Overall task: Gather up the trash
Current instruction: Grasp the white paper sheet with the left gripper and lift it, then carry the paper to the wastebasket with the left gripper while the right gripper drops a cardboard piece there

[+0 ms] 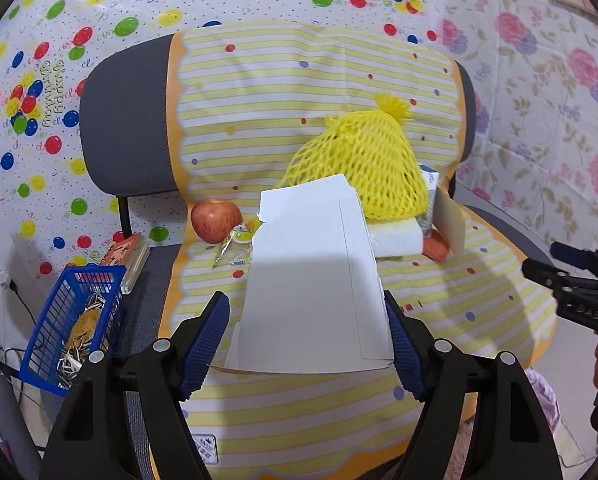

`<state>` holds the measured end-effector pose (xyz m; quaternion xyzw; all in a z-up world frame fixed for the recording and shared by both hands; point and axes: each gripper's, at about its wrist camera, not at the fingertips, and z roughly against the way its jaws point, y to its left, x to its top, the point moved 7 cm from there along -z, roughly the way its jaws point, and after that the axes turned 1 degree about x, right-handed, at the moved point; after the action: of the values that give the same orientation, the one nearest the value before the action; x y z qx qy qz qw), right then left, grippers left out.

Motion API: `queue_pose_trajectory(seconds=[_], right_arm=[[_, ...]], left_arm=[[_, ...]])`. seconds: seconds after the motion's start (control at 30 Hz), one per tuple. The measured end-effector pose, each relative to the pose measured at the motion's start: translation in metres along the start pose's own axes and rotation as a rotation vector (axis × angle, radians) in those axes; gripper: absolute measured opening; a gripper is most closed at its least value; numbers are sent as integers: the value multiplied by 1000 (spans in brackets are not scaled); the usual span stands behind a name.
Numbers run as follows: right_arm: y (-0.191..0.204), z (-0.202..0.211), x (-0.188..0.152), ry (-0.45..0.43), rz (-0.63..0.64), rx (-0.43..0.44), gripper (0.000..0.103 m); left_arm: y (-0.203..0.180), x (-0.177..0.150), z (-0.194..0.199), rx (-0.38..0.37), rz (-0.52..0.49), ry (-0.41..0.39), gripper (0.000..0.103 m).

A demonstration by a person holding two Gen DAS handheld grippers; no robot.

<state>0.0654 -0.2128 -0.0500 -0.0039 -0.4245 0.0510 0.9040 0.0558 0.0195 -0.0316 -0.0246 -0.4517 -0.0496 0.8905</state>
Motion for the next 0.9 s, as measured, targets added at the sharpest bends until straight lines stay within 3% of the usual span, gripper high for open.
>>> queue_pose_trajectory(seconds=[0.13, 0.3, 0.43, 0.5, 0.57, 0.67, 0.9], right_arm=[[4, -29, 10, 1, 14, 13, 58], [8, -66, 26, 8, 18, 40, 53], [6, -92, 42, -1, 27, 21, 36], [5, -101, 48, -5, 28, 24, 33], [6, -107, 52, -3, 37, 32, 14], [2, -97, 58, -37, 29, 16, 3], [-36, -19, 59, -108, -71, -33, 2]], left_arm=[[2, 5, -12, 6, 11, 8, 75], [1, 9, -21, 16, 11, 7, 75], [2, 8, -25, 16, 17, 13, 75], [1, 7, -25, 15, 18, 18, 75], [1, 7, -25, 16, 18, 18, 75], [1, 8, -18, 12, 16, 7, 75], [-11, 17, 10, -20, 9, -48, 75]])
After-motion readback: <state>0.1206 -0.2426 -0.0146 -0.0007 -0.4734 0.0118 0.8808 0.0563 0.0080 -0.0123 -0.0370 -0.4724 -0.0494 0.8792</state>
